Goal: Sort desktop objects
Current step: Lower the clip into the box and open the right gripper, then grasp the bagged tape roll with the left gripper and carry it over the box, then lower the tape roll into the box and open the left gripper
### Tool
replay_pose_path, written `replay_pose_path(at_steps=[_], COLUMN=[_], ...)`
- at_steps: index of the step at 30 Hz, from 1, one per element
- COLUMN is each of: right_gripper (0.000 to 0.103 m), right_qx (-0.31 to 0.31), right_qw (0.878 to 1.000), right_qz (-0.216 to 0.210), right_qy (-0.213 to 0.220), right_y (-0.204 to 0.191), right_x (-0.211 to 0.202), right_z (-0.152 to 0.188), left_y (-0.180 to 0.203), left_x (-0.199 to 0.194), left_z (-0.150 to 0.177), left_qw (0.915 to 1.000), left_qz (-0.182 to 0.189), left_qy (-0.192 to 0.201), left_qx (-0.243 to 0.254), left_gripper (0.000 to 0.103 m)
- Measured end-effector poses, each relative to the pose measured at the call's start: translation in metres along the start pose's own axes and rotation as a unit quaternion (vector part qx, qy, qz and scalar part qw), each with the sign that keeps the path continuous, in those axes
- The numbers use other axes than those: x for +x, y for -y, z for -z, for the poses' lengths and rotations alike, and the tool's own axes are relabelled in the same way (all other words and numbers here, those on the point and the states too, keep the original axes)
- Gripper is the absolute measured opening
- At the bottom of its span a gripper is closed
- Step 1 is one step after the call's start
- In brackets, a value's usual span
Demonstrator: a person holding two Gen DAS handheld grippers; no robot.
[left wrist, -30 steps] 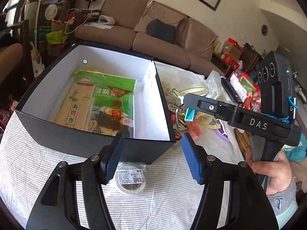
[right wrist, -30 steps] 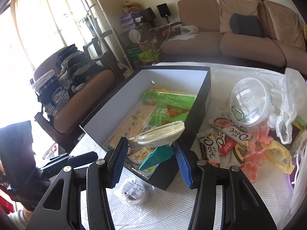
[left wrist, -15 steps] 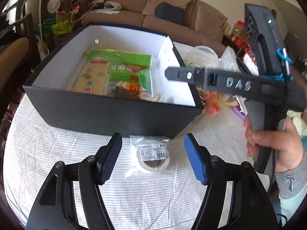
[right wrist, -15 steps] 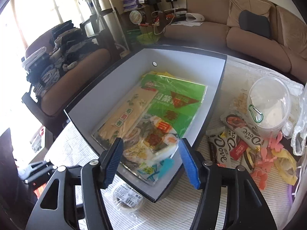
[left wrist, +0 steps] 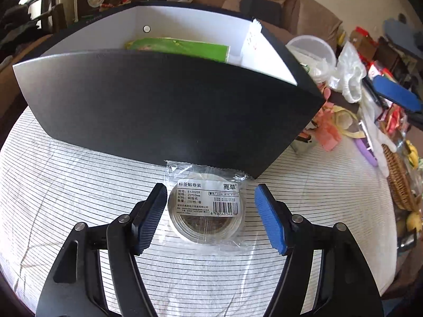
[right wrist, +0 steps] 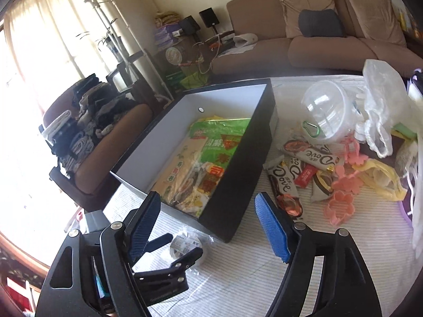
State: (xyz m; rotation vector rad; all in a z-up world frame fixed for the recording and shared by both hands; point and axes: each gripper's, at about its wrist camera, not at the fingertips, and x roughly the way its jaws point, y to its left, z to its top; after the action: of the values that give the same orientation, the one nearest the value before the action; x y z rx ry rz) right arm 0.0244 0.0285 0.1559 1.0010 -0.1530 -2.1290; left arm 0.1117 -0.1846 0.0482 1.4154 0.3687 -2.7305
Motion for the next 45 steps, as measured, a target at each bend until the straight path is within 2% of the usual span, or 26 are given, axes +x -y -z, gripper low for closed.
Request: replay_pose_path(at_steps=[5, 6, 8, 12, 16, 19, 23, 26, 28, 30, 34, 38, 39, 42, 45], right_gripper=[0.078, 0.078, 0.078, 0.078, 0.078, 0.078, 0.079, 0.079, 0.079, 0.079, 0.079, 0.079, 0.079, 0.079, 0.079], right_qx=[0.008, 0.01, 0.017, 0.026, 0.042, 0.04, 0.038, 0.033, 0.029, 0.028, 0.036, 0.039, 0.038, 0.036, 0.034], right_qw=[1.0, 1.0, 1.0, 1.0, 0.999, 0.999, 0.999, 0.999, 1.0, 1.0, 0.999, 0.999, 0.999, 0.999, 0.999], right_qz=[0.007, 0.009, 0.005, 0.013, 0.011, 0.01, 0.005, 0.001, 0.002, 0.004, 0.01, 0.014, 0.015, 0.017, 0.018], right_qy=[-0.007, -0.01, -0.012, -0.001, 0.009, 0.013, 0.011, 0.008, 0.007, 0.005, 0.001, -0.007, -0.009, -0.012, -0.009], right_y=[0.02, 0.023, 0.03, 0.044, 0.054, 0.054, 0.049, 0.045, 0.042, 0.042, 0.048, 0.053, 0.053, 0.052, 0.051], right_x=[-0.003, -0.002, -0.001, -0.012, -0.025, -0.03, -0.029, -0.027, -0.025, -0.023, -0.019, -0.014, -0.012, -0.01, -0.011], right_z=[0.015, 0.016, 0.018, 0.016, 0.014, 0.014, 0.016, 0.017, 0.016, 0.016, 0.015, 0.015, 0.015, 0.015, 0.015], left_y=[0.007, 0.008, 0.007, 0.005, 0.011, 0.019, 0.014, 0.015, 0.011, 0.006, -0.004, -0.01, -0.01, -0.006, -0.007], left_x=[0.013, 0.015, 0.015, -0.007, -0.062, -0.102, -0.118, -0.095, -0.064, -0.028, 0.034, 0.069, 0.071, 0.062, 0.039], left_z=[0.006, 0.008, 0.009, 0.009, 0.003, -0.019, -0.084, -0.137, -0.167, -0.183, -0.185, -0.17, -0.169, -0.168, -0.173], left_qw=[0.9997, 0.9995, 0.9995, 0.9997, 0.9969, 0.9931, 0.9918, 0.9949, 0.9973, 0.9984, 0.9939, 0.9817, 0.9796, 0.9818, 0.9859], left_qz=[-0.022, -0.028, -0.027, 0.001, 0.051, 0.068, 0.083, 0.066, 0.066, 0.056, 0.056, 0.097, 0.104, 0.096, 0.093], left_qy=[0.004, 0.005, 0.013, 0.024, 0.057, 0.085, 0.09, 0.07, 0.029, -0.011, -0.081, -0.134, -0.141, -0.141, -0.116], left_qx=[0.011, 0.013, 0.009, 0.005, 0.017, 0.044, 0.037, 0.031, 0.013, -0.002, -0.05, -0.094, -0.098, -0.083, -0.076], left_gripper=[0.065, 0.06, 0.059, 0.059, 0.059, 0.059, 0.059, 0.059, 0.059, 0.059, 0.059, 0.059, 0.06, 0.066, 0.068])
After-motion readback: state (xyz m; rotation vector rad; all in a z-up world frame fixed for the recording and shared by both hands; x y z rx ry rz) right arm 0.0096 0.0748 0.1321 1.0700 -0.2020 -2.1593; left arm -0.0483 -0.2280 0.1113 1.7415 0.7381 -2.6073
